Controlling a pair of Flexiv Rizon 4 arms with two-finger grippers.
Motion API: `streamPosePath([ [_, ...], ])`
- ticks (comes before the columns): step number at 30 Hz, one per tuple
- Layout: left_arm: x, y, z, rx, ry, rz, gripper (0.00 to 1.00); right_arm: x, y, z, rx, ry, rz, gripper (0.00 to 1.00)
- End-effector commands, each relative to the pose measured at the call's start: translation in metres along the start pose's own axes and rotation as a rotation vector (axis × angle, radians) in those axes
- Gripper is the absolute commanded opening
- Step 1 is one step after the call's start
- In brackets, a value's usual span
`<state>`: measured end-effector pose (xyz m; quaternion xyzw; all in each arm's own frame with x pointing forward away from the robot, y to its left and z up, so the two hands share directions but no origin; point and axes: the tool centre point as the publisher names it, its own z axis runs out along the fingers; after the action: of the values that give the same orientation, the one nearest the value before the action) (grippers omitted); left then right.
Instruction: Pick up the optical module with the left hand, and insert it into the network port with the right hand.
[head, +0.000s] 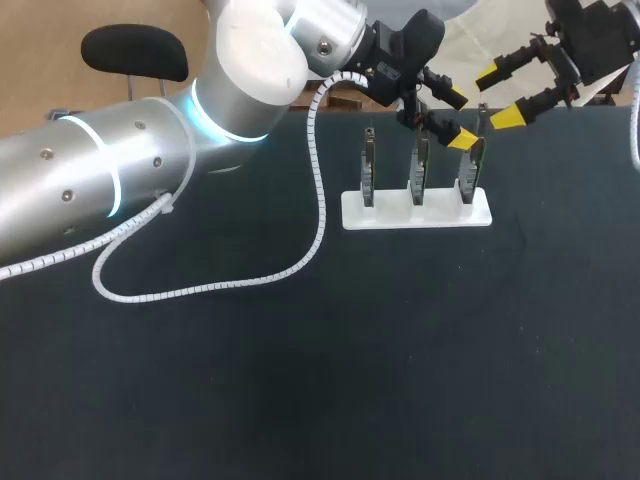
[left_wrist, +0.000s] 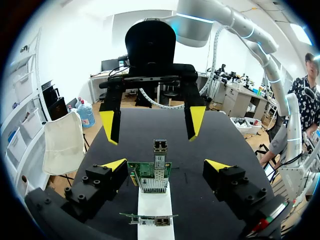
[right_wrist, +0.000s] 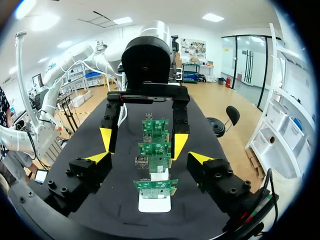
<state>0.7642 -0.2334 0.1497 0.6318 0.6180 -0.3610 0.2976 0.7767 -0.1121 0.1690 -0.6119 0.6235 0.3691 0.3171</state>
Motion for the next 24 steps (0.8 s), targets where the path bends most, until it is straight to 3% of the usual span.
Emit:
streamPosePath([
  [1,0.0,0.002,0.0,0.003,0.003,0.0,1.0,0.0,0.003,-0.008,0.007,-0.011,0.002,1.0],
  [15,0.0,0.002,0.0,0.003,0.003,0.0,1.0,-0.006,0.008,-0.025,-0.014,-0.073,0.013,1.0],
  [16,0.0,0.002,0.0,0.003,0.003,0.0,1.0,-0.007,0.009,-0.025,-0.011,-0.075,0.009,0.44],
  [17,0.0,0.002,0.0,0.003,0.003,0.0,1.0,-0.007,0.009,-0.025,-0.011,-0.077,0.007,0.0],
  [24,0.0,0.002,0.0,0.003,0.003,0.0,1.0,-0.018,0.011,-0.023,-0.003,-0.089,-0.029,0.0],
])
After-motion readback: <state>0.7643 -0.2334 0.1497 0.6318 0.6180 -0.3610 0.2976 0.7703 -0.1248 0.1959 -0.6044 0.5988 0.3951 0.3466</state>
